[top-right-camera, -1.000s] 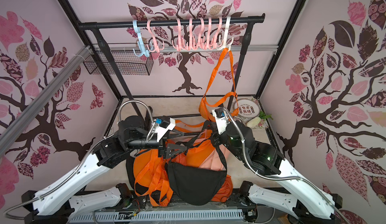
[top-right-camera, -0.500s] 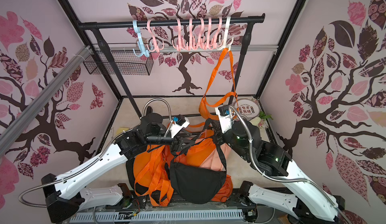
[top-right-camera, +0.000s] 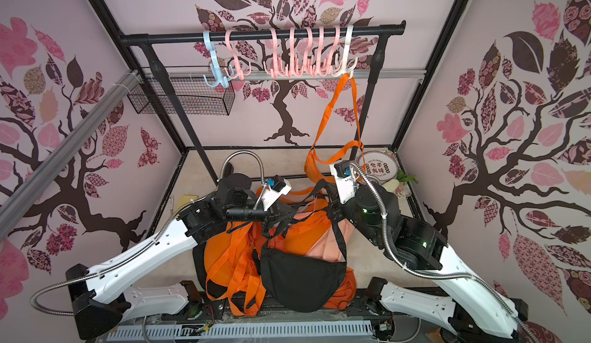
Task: Hang the bag on a hook
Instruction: Pick up the bag from the bag, then hang the bag on the hook.
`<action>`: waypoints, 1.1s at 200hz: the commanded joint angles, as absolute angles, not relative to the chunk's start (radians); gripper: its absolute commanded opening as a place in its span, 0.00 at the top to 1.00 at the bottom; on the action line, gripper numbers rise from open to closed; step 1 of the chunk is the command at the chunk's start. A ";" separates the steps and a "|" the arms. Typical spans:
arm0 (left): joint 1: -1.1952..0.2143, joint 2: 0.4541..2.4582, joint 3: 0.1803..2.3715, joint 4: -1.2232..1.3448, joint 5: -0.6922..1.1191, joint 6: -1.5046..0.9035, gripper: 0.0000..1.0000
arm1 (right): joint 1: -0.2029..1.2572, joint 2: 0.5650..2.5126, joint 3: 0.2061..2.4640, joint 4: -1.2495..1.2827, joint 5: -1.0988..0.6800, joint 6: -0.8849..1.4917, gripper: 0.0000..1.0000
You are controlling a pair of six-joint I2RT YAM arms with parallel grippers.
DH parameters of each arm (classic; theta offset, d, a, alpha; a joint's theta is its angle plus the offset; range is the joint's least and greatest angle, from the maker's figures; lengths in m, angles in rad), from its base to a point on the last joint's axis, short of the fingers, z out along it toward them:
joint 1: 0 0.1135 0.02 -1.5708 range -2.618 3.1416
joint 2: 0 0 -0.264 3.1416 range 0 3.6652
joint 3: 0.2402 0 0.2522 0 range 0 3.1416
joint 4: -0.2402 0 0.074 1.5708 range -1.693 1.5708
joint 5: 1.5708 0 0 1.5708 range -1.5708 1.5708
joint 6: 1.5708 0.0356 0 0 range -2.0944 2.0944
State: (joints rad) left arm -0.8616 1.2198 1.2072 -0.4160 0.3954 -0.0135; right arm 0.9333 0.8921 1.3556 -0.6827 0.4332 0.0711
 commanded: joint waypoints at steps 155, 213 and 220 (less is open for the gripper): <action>-0.728 1.968 2.602 -0.524 0.168 -0.310 1.00 | 0.341 1.667 2.660 -0.632 -0.194 0.239 1.00; -0.718 2.055 2.619 -0.392 0.120 -0.360 1.00 | 0.325 1.750 2.677 -0.512 -0.280 0.270 1.00; -0.717 2.066 2.623 -0.380 0.118 -0.369 1.00 | 0.307 1.762 2.677 -0.498 -0.292 0.287 1.00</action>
State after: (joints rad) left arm -0.7269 2.0407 2.5614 -0.4633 0.1505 -0.3252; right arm 0.3378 1.7351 2.6419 -0.6136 -0.2382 0.2504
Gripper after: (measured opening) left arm 0.048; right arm 0.049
